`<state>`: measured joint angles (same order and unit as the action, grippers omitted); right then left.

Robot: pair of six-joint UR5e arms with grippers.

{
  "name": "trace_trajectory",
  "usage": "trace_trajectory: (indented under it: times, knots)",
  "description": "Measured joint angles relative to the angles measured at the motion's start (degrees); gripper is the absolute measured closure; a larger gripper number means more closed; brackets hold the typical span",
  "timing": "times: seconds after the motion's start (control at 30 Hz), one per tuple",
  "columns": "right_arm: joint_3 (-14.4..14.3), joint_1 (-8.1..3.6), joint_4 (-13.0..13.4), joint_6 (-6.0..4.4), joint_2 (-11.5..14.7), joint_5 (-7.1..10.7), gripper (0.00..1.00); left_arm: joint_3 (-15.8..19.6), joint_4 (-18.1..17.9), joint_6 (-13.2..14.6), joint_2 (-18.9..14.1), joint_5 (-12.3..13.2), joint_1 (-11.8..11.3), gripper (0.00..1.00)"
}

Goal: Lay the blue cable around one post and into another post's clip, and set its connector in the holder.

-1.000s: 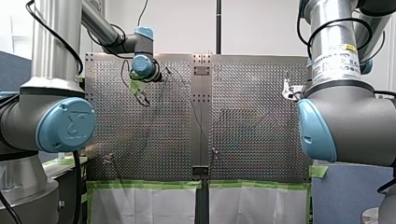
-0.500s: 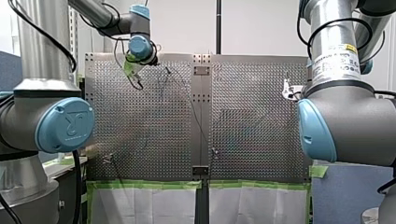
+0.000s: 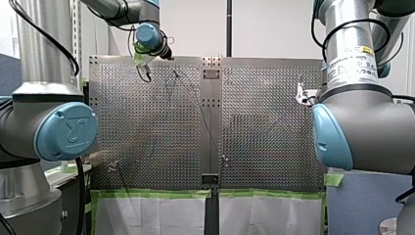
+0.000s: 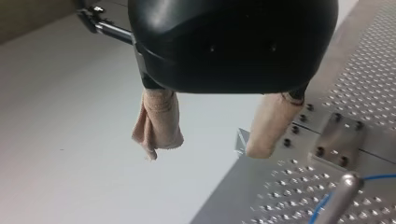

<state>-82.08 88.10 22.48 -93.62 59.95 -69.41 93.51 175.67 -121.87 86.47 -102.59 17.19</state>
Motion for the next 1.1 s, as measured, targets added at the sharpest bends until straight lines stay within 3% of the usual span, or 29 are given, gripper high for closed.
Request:
trace_trajectory:
  times: [0.23,0.73,1.1]
  knots:
    - [0.0,0.0,-0.01,0.0,0.0,0.0,0.0,-3.47,3.47,3.47,2.35,-1.9,0.21,0.02]
    - [0.0,0.0,0.0,0.0,0.0,0.0,0.0,-11.2,11.24,11.22,2.58,-2.66,0.65,0.02]
    - [0.0,0.0,0.0,0.0,0.0,0.0,0.0,-12.26,16.5,16.49,2.59,-1.4,1.18,0.02]
